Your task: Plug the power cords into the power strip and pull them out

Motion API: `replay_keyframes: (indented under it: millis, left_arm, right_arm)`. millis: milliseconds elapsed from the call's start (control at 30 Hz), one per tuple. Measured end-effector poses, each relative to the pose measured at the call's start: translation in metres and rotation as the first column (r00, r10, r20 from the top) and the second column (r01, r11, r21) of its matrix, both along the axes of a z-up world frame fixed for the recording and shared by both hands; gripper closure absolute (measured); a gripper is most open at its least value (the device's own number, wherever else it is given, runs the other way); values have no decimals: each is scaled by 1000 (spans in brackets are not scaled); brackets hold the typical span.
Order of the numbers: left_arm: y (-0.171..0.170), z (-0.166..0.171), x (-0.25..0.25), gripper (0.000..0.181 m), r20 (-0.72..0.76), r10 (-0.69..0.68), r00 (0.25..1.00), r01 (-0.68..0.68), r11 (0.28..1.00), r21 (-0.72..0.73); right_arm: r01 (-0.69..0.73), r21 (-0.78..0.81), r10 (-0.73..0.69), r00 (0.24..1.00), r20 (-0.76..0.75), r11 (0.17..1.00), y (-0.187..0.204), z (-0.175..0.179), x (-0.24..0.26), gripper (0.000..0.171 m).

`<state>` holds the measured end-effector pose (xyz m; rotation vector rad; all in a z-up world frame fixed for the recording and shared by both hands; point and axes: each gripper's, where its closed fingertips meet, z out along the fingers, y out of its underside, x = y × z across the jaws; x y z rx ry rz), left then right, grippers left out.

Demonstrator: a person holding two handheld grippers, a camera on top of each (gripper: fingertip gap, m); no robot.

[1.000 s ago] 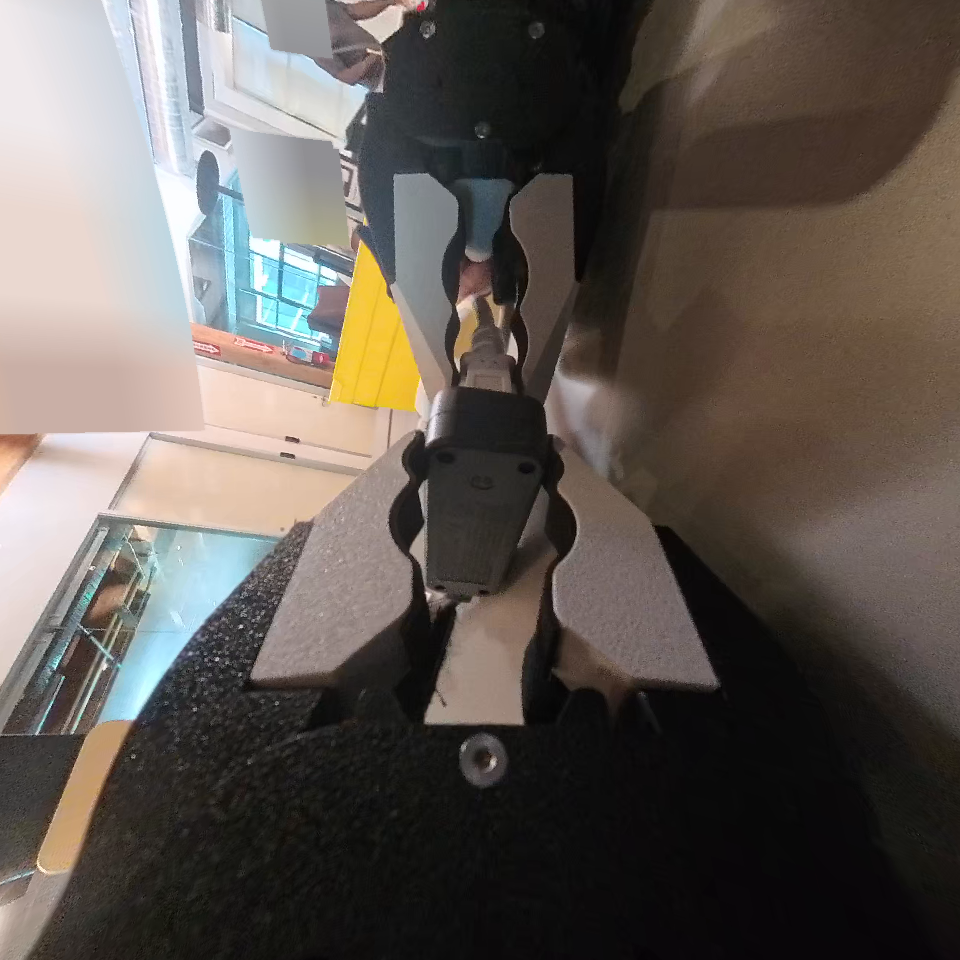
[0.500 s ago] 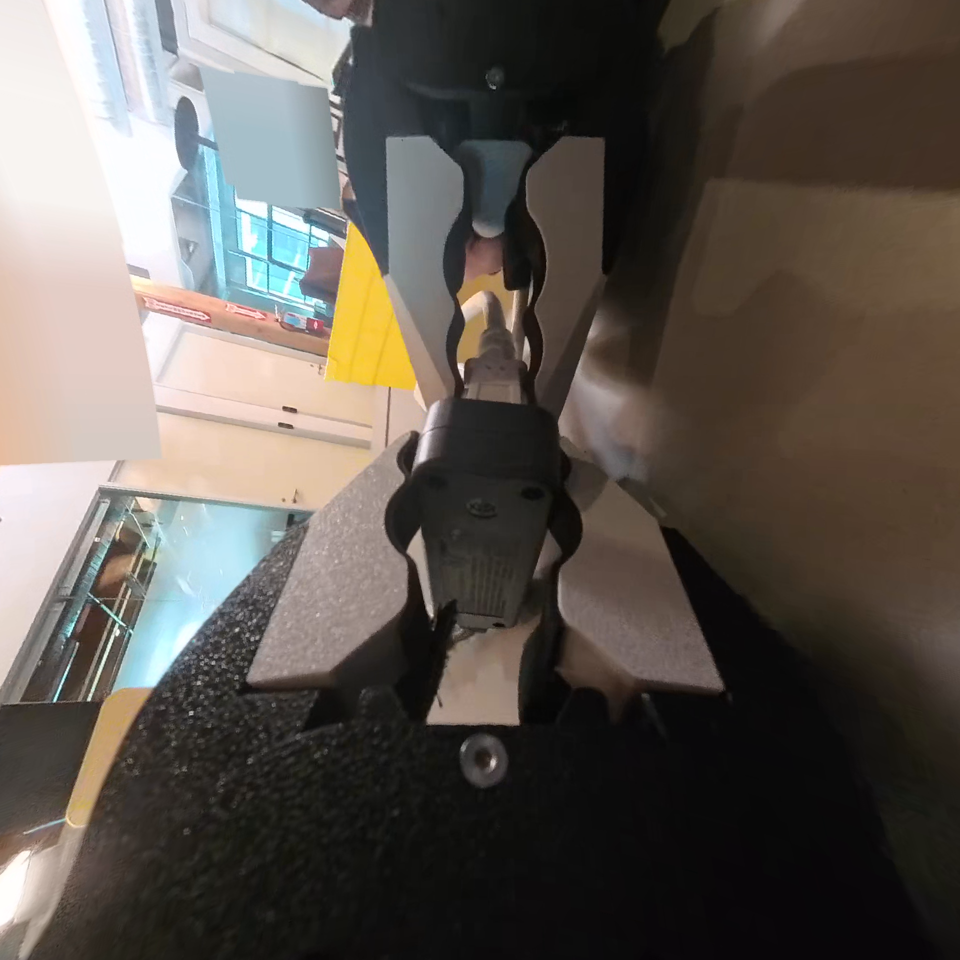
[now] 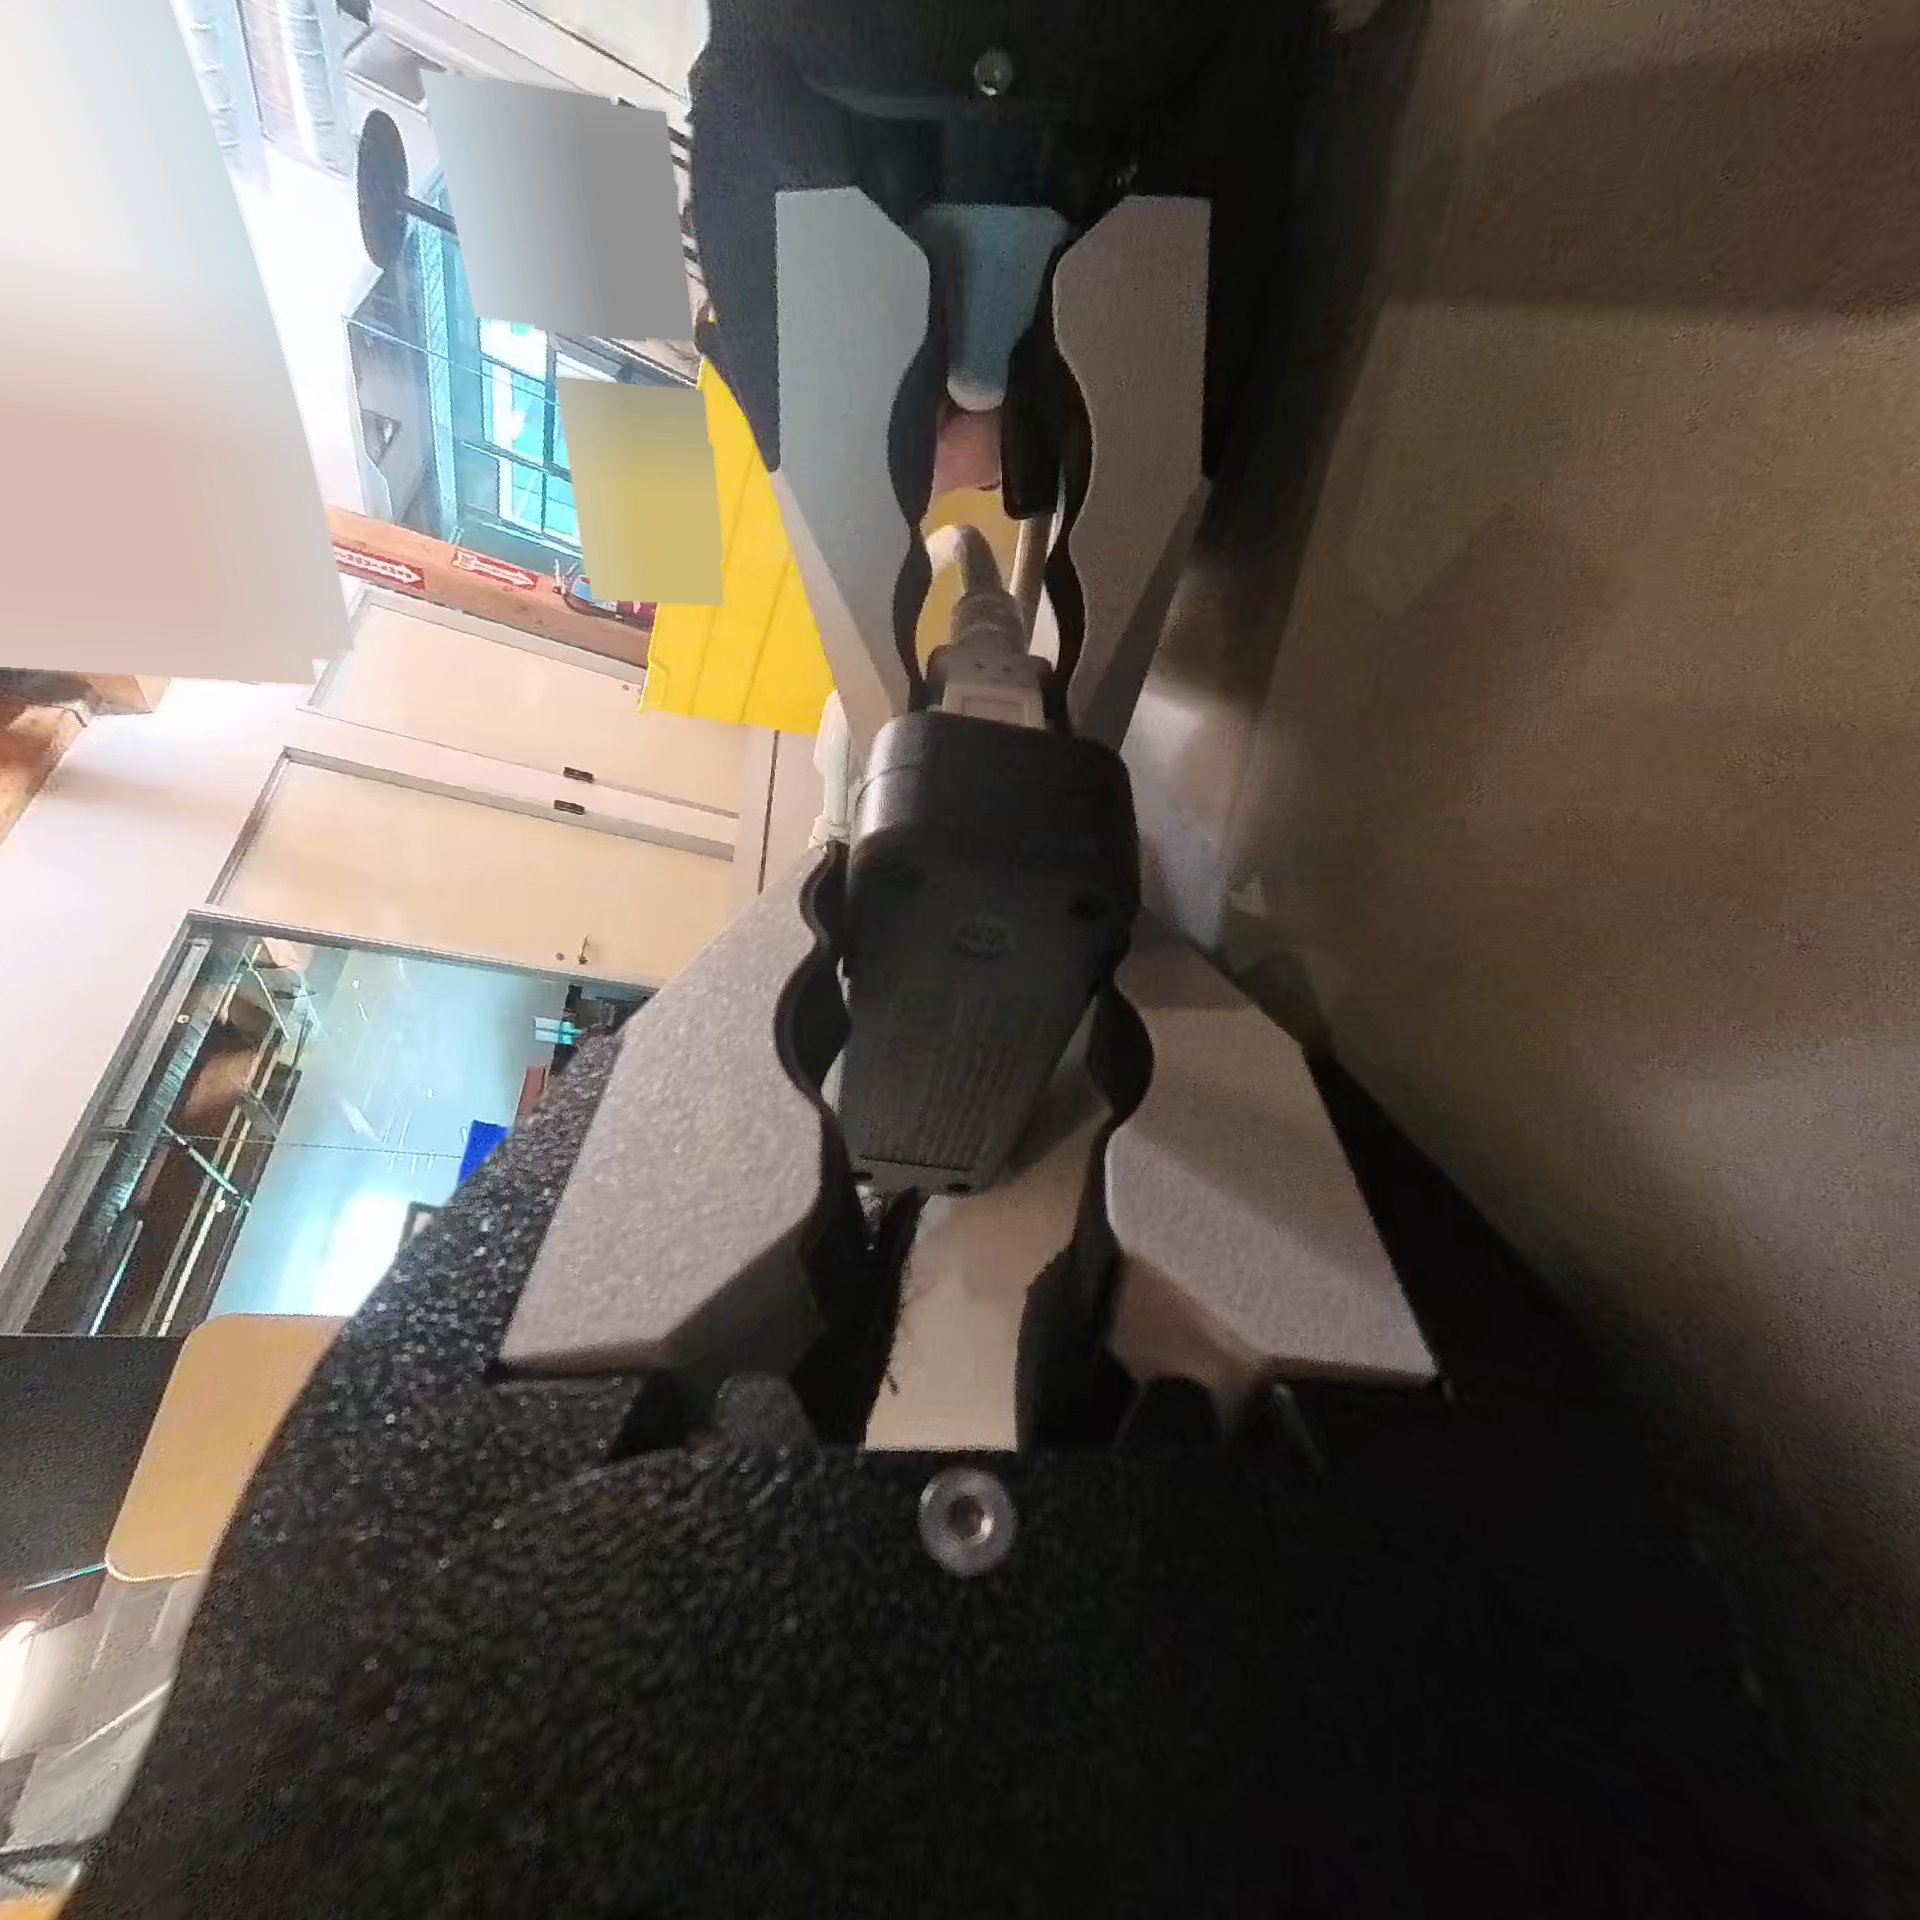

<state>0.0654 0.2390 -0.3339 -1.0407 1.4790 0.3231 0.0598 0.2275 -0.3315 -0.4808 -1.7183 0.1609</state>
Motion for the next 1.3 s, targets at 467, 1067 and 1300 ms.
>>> replay_keyframes:
  millis: [467,1067,1300]
  left_arm:
    - [-3,-2,5,137,-23,-47,999,49,997,60]
    - [-7,29,4,87,370,-92,925,179,961,-210]
    - [7,48,-21,62,470,57,881,56,973,-224]
  right_arm:
    - [-35,41,35,999,-4,999,-1,-3,2,147]
    - [58,-403,-13,994,112,913,9,15,14,110]
    - [225,-369,-168,969,180,902,24,68,15,106]
